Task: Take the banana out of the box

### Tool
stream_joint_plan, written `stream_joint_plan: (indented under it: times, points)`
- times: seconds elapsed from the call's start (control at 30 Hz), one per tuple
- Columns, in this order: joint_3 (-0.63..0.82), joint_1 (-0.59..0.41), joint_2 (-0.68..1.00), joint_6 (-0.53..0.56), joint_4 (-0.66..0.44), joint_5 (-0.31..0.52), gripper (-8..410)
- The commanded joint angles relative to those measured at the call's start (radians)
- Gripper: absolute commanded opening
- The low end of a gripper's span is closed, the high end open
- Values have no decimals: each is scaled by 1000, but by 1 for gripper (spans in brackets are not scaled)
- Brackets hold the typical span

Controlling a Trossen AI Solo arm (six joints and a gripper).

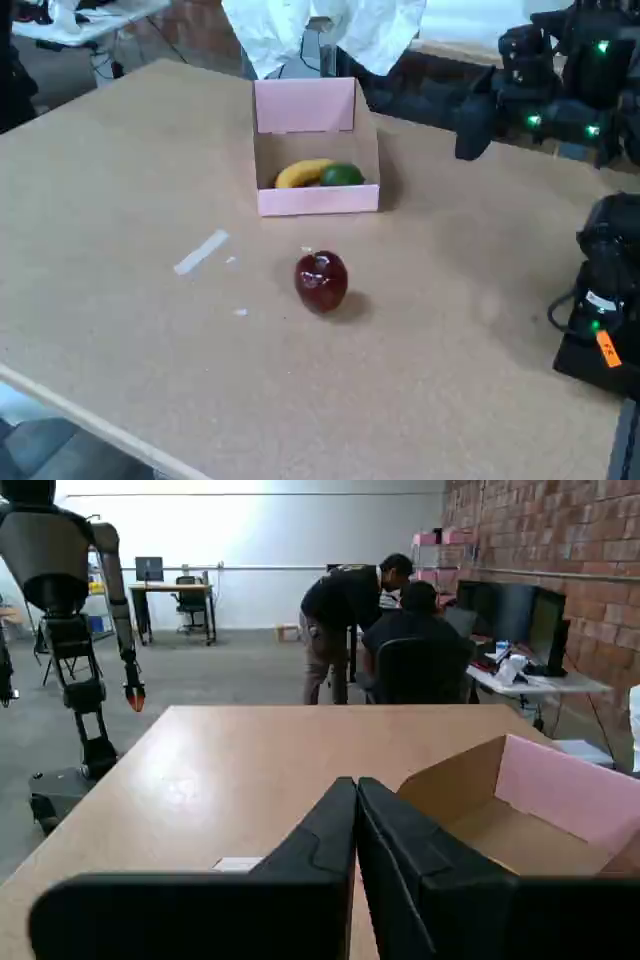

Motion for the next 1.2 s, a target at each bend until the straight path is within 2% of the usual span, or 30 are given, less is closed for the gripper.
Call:
stream_joint_plan:
  times: [0.0, 0.87, 1.17]
  points:
    - [1, 0, 0, -2, 4, 1, 0]
    - [1, 0, 0, -2, 8, 1, 0]
    - [1, 0, 0, -2, 56, 3, 0]
